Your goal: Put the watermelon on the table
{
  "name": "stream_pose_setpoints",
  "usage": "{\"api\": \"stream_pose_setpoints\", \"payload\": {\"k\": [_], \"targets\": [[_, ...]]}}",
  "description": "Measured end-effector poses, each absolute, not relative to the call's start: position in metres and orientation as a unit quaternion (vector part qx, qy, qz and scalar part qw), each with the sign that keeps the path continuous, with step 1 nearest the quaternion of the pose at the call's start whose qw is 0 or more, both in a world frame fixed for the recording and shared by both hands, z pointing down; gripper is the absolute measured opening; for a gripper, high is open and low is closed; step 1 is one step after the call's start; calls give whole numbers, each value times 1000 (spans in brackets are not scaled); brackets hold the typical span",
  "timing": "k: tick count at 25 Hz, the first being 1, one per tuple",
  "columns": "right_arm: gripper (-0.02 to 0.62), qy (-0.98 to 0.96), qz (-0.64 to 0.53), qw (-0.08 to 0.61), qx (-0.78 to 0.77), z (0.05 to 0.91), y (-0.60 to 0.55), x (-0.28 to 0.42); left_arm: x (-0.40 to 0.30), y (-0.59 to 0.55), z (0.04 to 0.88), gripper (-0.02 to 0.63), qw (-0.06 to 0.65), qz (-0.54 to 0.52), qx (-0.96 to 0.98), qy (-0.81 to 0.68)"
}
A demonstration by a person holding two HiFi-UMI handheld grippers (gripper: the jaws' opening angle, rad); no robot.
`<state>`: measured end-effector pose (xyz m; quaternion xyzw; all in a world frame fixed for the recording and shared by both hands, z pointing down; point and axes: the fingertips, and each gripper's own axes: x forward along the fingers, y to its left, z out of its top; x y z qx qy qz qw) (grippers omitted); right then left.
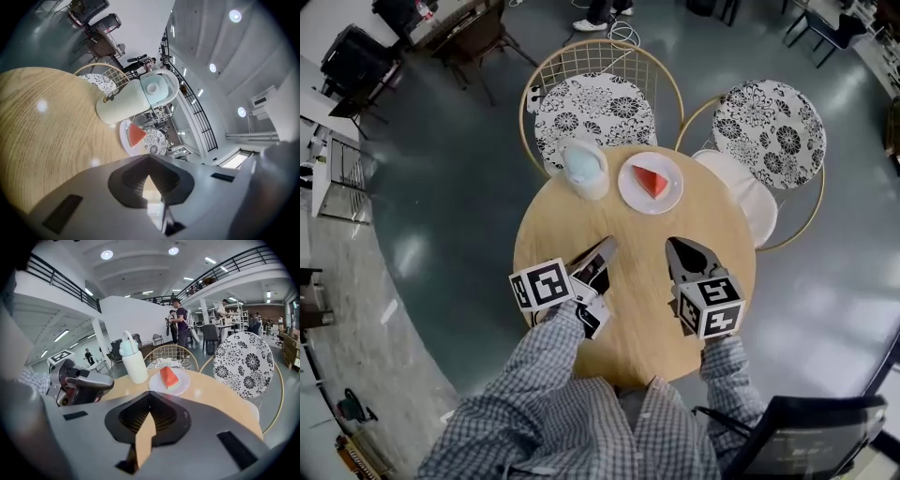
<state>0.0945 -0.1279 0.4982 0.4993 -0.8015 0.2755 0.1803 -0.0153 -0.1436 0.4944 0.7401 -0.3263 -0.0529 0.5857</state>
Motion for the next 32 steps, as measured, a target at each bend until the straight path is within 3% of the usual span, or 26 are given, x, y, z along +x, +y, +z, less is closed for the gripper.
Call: {"api": "stream_pose_setpoints", "payload": {"k": [15,32], "targets": [[8,-767,296,99,561,445,-63,78,-40,-90,437,6,550,-60,785,-279],[8,-766,267,111,575,421,45,21,-93,-6,396,6,481,-24,844,-237]]}}
